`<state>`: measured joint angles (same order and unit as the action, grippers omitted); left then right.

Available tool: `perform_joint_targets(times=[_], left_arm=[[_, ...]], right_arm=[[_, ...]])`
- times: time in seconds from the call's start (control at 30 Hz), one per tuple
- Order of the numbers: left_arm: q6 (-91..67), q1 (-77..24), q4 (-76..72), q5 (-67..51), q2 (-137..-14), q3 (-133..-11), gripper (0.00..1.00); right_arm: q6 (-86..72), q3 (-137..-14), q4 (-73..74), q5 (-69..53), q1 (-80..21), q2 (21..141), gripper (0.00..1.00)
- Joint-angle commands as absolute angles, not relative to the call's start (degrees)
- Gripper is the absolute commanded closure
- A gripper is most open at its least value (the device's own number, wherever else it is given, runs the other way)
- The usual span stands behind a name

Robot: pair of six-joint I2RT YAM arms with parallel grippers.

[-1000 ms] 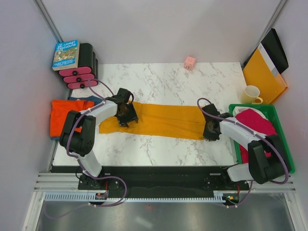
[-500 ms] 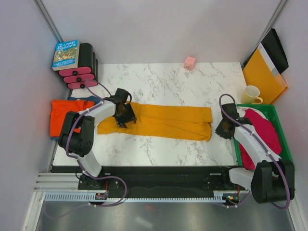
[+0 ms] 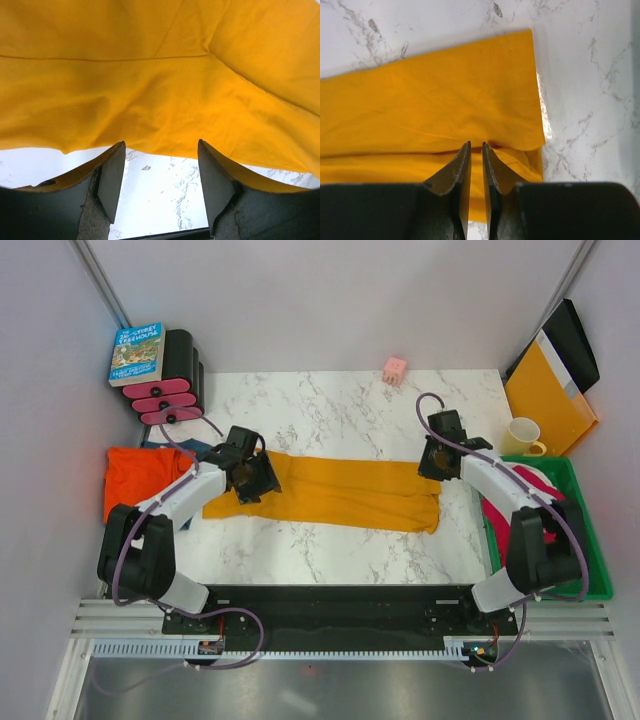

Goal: Fold and stack the t-shirts
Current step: Rotate the tshirt 90 degrees

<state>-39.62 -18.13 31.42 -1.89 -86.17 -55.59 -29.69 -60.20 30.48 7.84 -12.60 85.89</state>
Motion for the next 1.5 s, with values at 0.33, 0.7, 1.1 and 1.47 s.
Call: perform_joint_targets(times=[0.33,0.7,1.1,1.47], left_arm=[[-41.22,-18.28,38.14,5.27,-83.48,-53.43,0.36],[-42.19,-17.14,39.29,5.27,-101.32,-63.27,0.36],[-35.16,-16.26,45.17,4.75,-120.48,-89.54,0.36],[-27.44,-18.45,53.69,0.26,-142.28,-127.15,0.34]], right_arm=[[-29.44,-75.75,22.85,6.33,-14.5,107.04,0.82],[-32.25,-72.08,22.76,6.94,-15.56,112.59,0.81],[-35.86,-52.93,25.13,9.93,-16.26,99.68,0.8],[-41.48,-39.3,26.9,6.42,-28.38,86.05,0.79]])
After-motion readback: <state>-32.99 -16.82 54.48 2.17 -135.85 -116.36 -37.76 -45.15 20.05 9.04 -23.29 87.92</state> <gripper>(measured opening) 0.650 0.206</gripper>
